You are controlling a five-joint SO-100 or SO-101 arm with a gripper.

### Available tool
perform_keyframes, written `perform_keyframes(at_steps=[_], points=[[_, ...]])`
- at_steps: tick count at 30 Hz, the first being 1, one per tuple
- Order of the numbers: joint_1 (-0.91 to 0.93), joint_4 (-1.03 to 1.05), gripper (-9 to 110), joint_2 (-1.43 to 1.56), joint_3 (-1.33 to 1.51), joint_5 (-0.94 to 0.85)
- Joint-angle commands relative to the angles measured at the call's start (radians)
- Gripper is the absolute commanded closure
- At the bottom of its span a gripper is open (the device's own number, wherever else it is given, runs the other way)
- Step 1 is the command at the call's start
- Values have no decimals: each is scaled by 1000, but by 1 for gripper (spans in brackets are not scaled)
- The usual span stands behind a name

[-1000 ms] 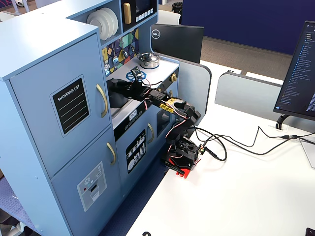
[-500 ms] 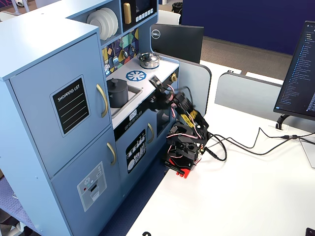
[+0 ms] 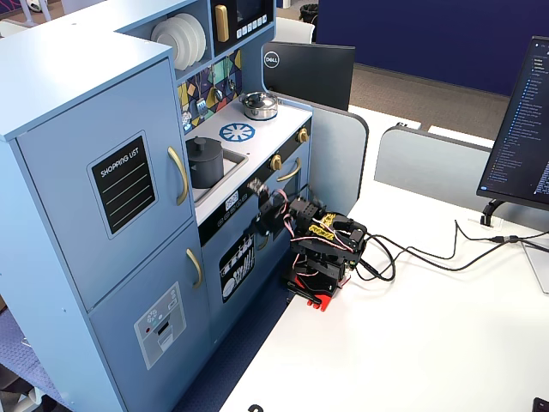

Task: Pick up the lid from the counter and put it on the gray recipient

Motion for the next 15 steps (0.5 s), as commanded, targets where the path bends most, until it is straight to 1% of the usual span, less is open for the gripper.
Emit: perform_keyframes(at_steps=[1,6,9,15], points=[[-23,129,101,46,5,83],[-11,436,101,54,5,3],[-5,578,101,54,5,12],[5,724,100,54,5,-63]])
